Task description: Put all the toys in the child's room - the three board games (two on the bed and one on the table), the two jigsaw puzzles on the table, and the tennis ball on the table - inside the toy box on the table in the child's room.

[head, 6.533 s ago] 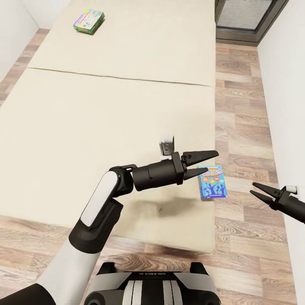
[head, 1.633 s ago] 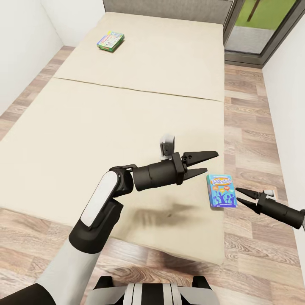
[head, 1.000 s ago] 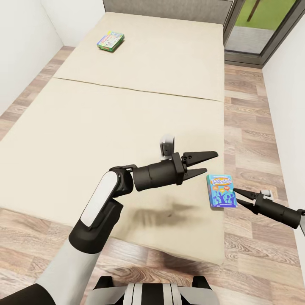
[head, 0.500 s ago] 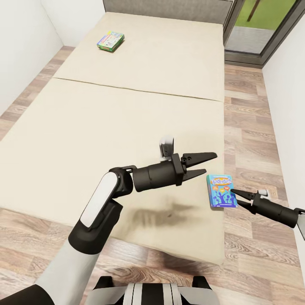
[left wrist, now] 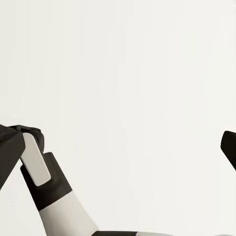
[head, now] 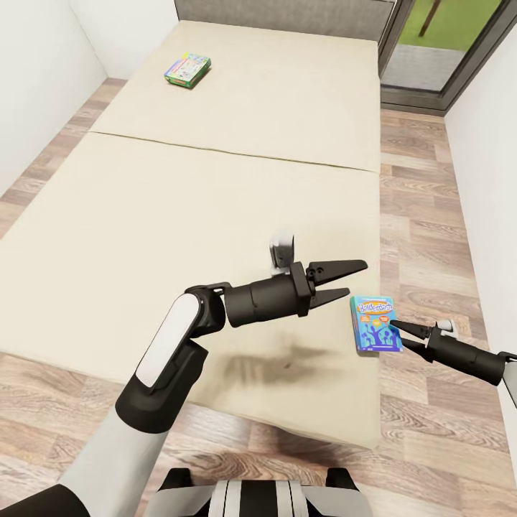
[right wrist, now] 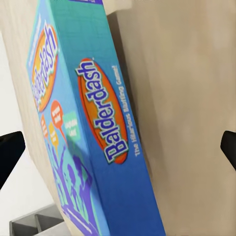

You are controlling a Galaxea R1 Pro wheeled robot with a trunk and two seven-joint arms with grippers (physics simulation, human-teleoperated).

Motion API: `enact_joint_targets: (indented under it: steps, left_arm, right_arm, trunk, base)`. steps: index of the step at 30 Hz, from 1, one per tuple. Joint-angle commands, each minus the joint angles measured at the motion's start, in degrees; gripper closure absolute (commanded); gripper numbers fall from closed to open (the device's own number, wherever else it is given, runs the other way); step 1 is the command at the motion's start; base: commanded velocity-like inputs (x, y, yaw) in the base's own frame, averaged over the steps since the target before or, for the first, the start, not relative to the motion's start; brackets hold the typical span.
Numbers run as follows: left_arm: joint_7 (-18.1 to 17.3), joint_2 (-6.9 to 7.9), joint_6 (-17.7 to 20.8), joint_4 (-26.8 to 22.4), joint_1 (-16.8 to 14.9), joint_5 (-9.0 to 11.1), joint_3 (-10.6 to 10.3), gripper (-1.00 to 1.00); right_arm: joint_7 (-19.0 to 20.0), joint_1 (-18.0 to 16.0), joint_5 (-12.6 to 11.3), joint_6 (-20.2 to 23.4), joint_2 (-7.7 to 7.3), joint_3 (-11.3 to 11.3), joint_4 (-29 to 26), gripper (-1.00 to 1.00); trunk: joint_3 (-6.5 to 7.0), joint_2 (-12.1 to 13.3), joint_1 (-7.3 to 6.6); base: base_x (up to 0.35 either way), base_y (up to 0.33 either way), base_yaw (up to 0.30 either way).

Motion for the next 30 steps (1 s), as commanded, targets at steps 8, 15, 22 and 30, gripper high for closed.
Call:
enact_joint_targets:
  steps: [8, 15, 22, 30]
  left_arm:
    - [0.55, 0.03, 0.12, -0.03, 0.06, 0.56, -0.34, -1.0]
    - [0.56, 0.06, 0.1, -0.03, 0.12, 0.52, -0.75, -1.0]
    - [0.55, 0.1, -0.09, -0.03, 0.25, -0.24, -1.34, -1.0]
    - [0.35, 0.09, -0.65, -0.03, 0.88, -1.91, -1.56, -1.0]
  right_arm:
    - [0.35, 0.01, 0.13, 0.18, -0.02, -0.08, -0.04, -1.0]
    - [0.36, 0.04, 0.06, 0.18, -0.03, -0.1, -0.06, -1.0]
    - [0.36, 0.05, 0.02, 0.18, -0.03, -0.15, -0.07, -1.0]
    - [0.37, 0.06, 0.05, 0.18, -0.03, -0.17, -0.08, -1.0]
  trunk:
    - [-0.03, -0.01, 0.0]
    - [-0.03, -0.01, 0.0]
    - [-0.03, -0.01, 0.0]
    - [-0.03, -0.01, 0.0]
  base:
    - [0.0, 0.0, 0.0]
    - [0.0, 0.0, 0.0]
    - [-0.001, 0.0, 0.0]
    - [-0.062, 0.0, 0.0]
